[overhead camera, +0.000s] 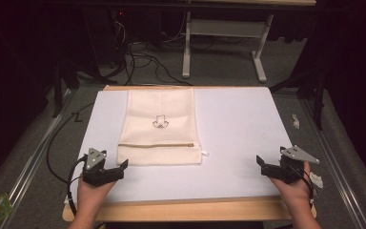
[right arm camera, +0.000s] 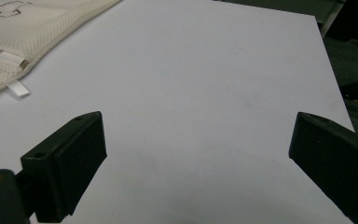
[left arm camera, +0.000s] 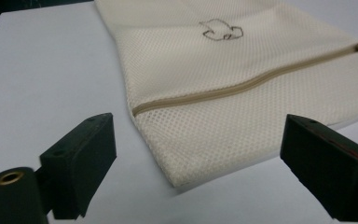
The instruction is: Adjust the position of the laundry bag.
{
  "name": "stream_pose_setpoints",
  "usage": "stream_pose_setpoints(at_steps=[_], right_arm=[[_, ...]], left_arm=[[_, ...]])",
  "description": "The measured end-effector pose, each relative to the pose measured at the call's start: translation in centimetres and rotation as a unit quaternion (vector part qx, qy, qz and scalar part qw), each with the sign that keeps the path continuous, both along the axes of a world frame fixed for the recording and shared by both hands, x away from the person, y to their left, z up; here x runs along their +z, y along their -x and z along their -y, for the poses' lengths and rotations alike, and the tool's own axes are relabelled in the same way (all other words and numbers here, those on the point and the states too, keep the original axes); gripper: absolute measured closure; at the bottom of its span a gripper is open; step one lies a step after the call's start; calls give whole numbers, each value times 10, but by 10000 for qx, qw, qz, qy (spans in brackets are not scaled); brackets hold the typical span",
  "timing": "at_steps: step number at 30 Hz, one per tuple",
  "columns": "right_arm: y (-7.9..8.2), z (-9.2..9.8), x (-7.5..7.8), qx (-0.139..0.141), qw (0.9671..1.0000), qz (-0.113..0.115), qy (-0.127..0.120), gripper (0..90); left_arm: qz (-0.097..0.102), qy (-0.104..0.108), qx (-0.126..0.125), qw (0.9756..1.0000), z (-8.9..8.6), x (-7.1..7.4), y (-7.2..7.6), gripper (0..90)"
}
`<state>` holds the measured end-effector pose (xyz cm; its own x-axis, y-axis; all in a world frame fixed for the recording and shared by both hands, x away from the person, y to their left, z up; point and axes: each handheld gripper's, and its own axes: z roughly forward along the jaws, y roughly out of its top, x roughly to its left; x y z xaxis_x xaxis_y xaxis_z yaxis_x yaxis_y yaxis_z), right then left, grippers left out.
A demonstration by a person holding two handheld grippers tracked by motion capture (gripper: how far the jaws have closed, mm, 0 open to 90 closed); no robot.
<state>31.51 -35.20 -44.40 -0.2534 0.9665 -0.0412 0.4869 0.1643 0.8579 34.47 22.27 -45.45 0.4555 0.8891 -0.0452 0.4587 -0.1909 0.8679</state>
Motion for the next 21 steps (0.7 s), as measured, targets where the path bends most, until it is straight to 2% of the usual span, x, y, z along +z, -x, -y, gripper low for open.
stream_pose_setpoints(at_steps=[2,4,7,9,14,18,21], right_arm=[[2,-1,1,41,10000,17,6,42],[4,-2,2,44,9999,79,-42,43],[5,-2,6,71,9995,161,-280,46],[4,-2,7,89,9993,208,-297,49],[3,-5,5,130,9994,163,-277,65],[2,-8,3,165,9992,124,-333,76],[-2,-12,0,276,9992,50,-281,93]], left_arm=[[-5,156,18,9999,-2,2,1,134],[-125,212,85,9997,-2,1,-1,134],[-264,169,98,9995,-1,-3,-6,134],[-352,147,126,9992,0,-5,-9,137],[-389,123,238,9989,3,-8,-17,187],[-472,258,352,9979,6,-10,-27,199],[-655,180,322,9972,10,-15,-38,212]])
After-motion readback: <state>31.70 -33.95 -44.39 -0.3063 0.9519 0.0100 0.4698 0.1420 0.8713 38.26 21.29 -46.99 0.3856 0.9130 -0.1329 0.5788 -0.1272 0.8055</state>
